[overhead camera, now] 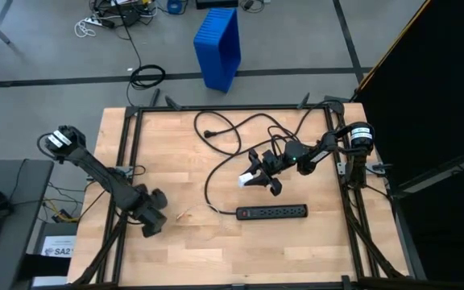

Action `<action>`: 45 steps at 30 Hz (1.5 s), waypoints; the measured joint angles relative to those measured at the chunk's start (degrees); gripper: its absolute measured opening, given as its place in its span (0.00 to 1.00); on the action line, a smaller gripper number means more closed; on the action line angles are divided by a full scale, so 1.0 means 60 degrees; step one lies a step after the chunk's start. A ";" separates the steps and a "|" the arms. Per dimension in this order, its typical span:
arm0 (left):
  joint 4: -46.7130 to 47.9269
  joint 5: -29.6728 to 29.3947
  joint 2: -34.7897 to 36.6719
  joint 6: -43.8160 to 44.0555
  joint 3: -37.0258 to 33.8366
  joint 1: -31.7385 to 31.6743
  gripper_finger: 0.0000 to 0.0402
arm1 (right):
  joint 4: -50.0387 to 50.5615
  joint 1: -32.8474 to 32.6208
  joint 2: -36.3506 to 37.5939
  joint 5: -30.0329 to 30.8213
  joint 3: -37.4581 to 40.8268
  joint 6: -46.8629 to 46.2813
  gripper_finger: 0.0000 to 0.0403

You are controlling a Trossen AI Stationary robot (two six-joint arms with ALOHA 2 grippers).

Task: Insert USB
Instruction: Insert the pink charger cable into the white charger adapter

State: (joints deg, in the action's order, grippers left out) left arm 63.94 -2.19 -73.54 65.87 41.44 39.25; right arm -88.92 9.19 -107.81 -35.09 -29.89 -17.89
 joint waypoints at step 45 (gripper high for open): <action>0.1851 -0.5120 0.0022 -0.0977 0.1474 -0.1105 0.00 | 0.6444 0.0524 -0.0015 0.3861 0.0004 0.2412 0.48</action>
State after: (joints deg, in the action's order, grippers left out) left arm 75.04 -32.91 -73.41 60.01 50.29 32.62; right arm -50.26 12.34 -107.90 -11.93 -29.87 -3.42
